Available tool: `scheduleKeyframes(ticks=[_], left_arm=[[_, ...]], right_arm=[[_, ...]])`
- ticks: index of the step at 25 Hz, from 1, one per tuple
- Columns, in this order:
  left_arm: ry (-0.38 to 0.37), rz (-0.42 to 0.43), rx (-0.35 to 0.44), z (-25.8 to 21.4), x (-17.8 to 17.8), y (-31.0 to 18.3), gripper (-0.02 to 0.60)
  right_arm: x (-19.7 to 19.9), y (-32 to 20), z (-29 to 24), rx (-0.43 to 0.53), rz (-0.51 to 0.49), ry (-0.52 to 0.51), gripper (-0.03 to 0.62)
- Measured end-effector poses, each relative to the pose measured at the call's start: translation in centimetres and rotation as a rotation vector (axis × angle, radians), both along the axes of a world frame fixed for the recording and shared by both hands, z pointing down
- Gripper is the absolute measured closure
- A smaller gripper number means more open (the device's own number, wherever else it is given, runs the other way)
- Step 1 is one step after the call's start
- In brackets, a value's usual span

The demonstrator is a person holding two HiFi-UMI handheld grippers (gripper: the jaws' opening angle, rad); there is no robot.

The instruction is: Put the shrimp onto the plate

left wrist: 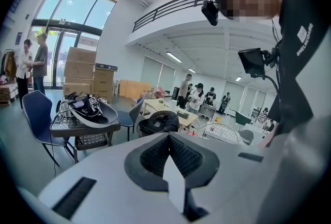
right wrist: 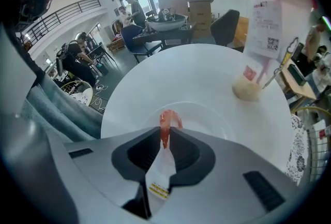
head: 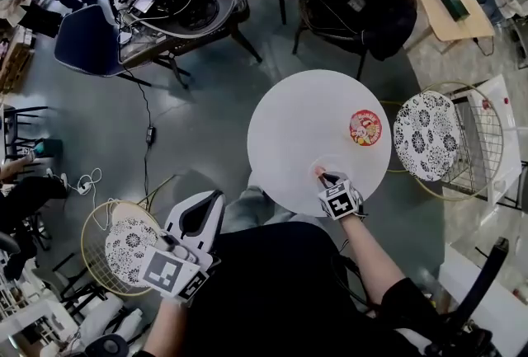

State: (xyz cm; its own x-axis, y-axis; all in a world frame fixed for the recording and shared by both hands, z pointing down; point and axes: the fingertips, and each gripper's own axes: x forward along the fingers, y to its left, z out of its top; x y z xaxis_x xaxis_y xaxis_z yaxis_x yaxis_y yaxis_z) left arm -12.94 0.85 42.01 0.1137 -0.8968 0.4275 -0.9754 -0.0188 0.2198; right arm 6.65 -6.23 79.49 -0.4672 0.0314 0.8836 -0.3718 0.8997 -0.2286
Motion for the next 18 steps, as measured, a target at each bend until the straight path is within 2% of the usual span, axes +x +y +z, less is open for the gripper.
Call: scheduleKeyframes(ticks=[10, 18], left_arm=[[0.0, -0.001, 0.008, -0.2, -0.2, 0.6, 0.575], [0.011, 0.007, 0.022, -0.3, -0.3, 0.7, 0.575]], right_arm=[[-0.4, 0.4, 0.2, -0.002, -0.005, -0.008, 0.534], [-0.8, 0.0, -2.4, 0.025, 0.016, -0.039, 0.534]])
